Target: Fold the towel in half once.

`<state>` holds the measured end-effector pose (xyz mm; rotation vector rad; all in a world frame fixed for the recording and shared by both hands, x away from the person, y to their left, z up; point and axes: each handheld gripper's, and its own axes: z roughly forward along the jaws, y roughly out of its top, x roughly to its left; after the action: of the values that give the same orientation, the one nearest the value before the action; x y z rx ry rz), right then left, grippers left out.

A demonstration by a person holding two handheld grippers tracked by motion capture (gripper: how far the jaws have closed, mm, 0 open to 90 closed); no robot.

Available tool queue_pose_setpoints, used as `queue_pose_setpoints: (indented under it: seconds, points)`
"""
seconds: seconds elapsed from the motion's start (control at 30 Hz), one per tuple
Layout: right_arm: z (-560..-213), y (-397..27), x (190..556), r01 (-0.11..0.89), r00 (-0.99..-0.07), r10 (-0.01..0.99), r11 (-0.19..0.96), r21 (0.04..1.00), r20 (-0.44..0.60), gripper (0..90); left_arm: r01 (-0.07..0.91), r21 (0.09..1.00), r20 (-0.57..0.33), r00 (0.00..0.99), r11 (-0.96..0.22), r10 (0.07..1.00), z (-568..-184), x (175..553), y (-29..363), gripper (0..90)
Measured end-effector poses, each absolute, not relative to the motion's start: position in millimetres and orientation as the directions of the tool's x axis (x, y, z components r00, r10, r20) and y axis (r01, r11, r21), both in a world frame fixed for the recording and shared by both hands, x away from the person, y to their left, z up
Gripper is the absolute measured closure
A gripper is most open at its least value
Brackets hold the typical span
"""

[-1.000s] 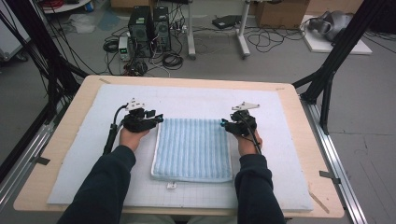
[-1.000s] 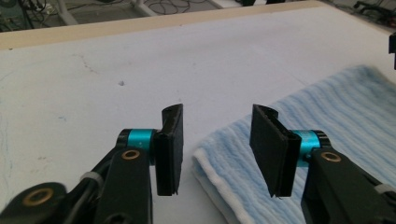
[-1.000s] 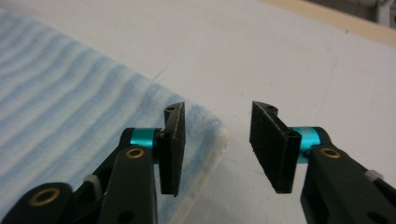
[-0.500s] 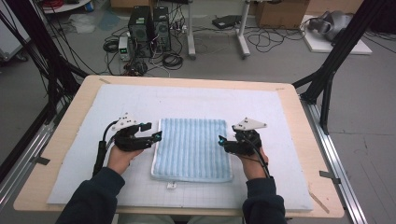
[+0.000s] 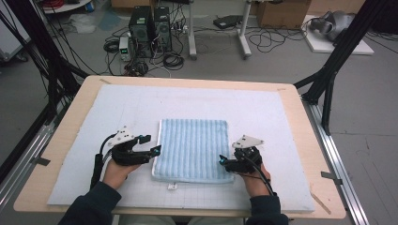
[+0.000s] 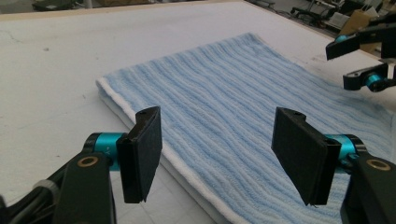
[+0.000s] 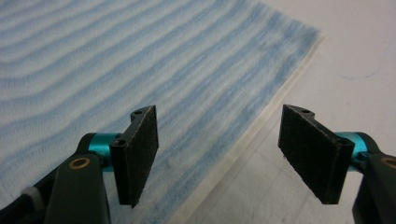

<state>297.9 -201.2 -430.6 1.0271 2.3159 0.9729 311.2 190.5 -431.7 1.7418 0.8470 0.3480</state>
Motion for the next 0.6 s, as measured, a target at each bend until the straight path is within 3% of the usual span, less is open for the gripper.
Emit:
queue_pose_setpoints:
  seconds: [0.13,0.27,0.6]
  points:
    - [-437.2,-202.4,296.3,0.481,-0.634,0.762,0.524,0.703,-0.134,28.5,0.367,0.925,-0.193,0.678,-0.099,0.709,-429.2,312.1,196.1,27.9]
    - [-437.6,-213.9,292.7,0.503,-0.615,0.782,0.484,0.716,-0.097,28.1,0.367,0.927,-0.198,0.657,-0.078,0.727,-426.8,311.6,201.2,20.3]
    - [-415.5,-236.0,287.8,0.455,-0.553,0.83,0.369,0.81,-0.067,21.1,0.35,0.934,-0.196,0.661,-0.066,0.724,-419.9,309.5,206.7,19.3]
